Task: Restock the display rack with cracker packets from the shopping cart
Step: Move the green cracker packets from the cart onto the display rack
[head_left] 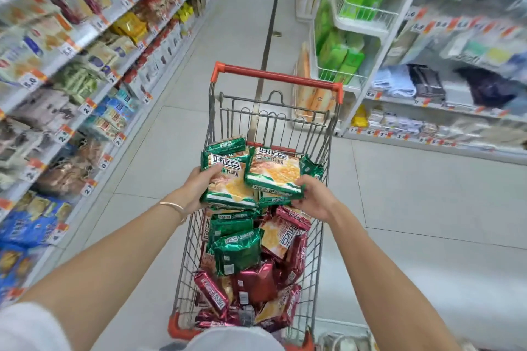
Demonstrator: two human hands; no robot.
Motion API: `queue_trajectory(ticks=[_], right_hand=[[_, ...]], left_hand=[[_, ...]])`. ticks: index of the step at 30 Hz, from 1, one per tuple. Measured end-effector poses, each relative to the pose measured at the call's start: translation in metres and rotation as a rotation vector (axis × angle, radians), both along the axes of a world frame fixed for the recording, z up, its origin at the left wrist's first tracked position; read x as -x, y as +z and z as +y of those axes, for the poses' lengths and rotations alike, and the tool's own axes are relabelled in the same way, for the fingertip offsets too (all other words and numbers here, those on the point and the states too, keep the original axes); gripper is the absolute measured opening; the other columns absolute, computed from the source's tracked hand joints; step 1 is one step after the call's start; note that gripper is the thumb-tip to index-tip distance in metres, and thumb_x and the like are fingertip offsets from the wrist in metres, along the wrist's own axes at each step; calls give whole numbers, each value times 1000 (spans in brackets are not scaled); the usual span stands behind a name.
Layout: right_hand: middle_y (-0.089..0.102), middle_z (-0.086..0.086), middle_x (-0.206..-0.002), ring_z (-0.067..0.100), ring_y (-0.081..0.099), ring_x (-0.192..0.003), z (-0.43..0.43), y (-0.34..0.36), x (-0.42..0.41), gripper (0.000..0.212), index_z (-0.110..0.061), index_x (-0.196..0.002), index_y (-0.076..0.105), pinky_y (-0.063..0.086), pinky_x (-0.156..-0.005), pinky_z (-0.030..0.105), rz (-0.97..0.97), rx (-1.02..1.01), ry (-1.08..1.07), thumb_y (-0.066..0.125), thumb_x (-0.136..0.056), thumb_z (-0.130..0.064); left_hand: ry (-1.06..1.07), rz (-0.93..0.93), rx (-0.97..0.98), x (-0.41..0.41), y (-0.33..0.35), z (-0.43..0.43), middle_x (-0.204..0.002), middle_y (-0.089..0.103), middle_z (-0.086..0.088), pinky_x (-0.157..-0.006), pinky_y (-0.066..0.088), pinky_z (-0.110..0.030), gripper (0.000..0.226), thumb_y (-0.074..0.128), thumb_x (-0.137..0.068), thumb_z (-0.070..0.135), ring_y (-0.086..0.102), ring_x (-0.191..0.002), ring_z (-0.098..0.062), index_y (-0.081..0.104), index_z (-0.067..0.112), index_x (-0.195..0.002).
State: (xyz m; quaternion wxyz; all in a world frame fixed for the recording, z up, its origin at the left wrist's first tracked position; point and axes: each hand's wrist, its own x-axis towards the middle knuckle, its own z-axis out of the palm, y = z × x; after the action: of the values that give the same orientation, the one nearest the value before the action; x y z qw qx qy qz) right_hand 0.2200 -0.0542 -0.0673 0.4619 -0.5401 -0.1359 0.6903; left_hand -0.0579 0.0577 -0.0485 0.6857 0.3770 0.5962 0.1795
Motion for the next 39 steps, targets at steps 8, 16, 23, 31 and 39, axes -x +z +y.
queue_trajectory(ticks=[8,16,23,31,39], right_hand=[[55,19,-139,39,57,-124,-53,38,81,65,-15,-137,47,45,-105,58,-65,5,152,76,-82,-33],[71,15,-119,29,66,-111,-167,61,160,76,-14,-118,65,50,-99,45,-68,78,-248,45,-84,-79],[68,14,-126,31,62,-120,-333,84,203,62,-14,-120,66,44,-108,51,-99,68,-671,55,-87,-66],[71,11,-119,28,68,-109,-527,121,245,66,-14,-129,61,56,-85,40,-164,123,-1062,66,-84,-62],[77,7,-93,22,73,-83,-722,140,302,49,-15,-108,67,56,-70,33,-178,106,-1383,55,-93,-60]], left_hand=[[-359,-105,-5,10,30,-46,-125,68,-21,-79,61,-46,112,85,-62,66,71,-105,-36,37,16,-150],[-760,-193,-61,41,94,-143,-81,76,-8,-76,53,-35,24,51,-99,25,67,-74,-24,75,23,-97],[-1157,-99,-60,22,113,-258,-89,77,-12,-71,54,-33,19,54,-99,27,71,-70,-23,62,10,-104],[-1643,-164,-139,-11,139,-439,-105,77,-13,-100,53,-42,48,64,-86,58,73,-88,-25,71,13,-100],[-1940,-211,-217,-54,123,-630,-138,63,-3,-113,41,-48,89,78,-48,86,58,-128,-26,72,31,-119]])
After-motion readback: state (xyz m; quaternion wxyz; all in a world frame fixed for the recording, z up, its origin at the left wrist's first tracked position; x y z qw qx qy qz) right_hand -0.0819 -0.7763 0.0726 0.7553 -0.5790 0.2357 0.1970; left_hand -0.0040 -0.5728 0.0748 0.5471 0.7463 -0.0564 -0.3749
